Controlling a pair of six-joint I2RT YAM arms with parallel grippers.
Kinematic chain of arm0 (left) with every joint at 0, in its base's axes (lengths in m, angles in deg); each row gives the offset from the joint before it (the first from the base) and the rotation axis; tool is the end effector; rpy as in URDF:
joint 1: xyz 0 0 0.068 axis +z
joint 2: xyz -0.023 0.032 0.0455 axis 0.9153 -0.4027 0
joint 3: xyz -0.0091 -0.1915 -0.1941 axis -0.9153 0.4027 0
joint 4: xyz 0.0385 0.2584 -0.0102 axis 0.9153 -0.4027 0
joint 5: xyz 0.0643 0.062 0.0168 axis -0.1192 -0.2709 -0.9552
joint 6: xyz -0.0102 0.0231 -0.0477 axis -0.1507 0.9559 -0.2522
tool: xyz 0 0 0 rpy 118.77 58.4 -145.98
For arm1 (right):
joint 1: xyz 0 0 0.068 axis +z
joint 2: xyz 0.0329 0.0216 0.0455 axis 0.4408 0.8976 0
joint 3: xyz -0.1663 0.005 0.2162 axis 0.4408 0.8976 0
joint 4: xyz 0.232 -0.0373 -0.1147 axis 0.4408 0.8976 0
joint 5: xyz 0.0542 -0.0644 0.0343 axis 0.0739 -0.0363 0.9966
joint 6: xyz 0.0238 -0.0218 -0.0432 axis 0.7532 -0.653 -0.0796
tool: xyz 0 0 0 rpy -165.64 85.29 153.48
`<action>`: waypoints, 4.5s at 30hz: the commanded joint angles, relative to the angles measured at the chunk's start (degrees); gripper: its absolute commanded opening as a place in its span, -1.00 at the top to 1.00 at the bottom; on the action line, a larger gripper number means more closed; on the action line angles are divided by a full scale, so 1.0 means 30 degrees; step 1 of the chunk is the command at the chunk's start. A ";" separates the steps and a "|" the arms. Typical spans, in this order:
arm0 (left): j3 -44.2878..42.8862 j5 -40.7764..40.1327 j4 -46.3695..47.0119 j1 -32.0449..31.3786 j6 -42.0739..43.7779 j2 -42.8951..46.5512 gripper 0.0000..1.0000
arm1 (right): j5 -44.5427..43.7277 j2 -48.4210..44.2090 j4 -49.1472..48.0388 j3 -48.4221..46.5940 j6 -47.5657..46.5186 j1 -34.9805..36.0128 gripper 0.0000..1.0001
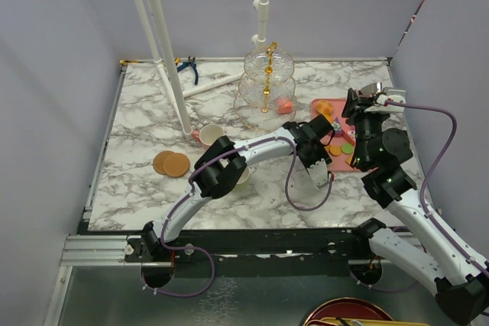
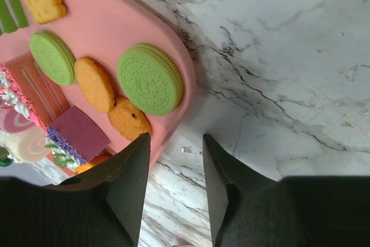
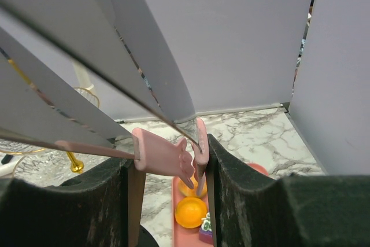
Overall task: Serve the afternoon tea
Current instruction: Move the tray at the center of the board, then adjust the tray at the center of the board.
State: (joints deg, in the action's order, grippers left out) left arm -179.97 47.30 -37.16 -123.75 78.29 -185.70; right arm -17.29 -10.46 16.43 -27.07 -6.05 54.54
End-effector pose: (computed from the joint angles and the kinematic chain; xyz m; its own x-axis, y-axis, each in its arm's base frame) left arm 0.2719 -0.4446 0.1597 0.9372 0.3050 -0.1693 0.3476 -0.7771 0.5247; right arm 0.1671 0.0688 0.3739 0.2421 0.0297 -0.9698 0.0701 0.9964 0.0481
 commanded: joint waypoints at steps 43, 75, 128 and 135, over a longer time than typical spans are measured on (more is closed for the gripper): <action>1.3843 -0.2508 -0.2049 0.1667 0.0837 0.8466 0.03 | -0.1115 0.5025 -0.2246 0.1140 0.1945 -0.0823 -0.03; 0.6502 -0.3732 0.3444 0.3634 -2.6590 0.5400 -0.46 | -0.0665 0.4270 -0.2646 0.1365 0.2718 -0.1939 -0.04; 0.1738 -0.3070 0.2274 0.3682 -1.5319 0.0732 0.89 | -0.2726 0.4382 -0.2296 0.2703 0.3988 -0.2107 -0.04; 0.1224 -0.1386 0.1291 0.3649 -1.2639 0.0299 0.96 | -0.2690 0.3719 -0.1776 0.2653 0.4197 -0.2165 -0.04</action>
State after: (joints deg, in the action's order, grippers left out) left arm -174.71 38.21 -29.16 -112.51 33.31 -182.75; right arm -23.39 2.50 10.48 -19.27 5.55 48.53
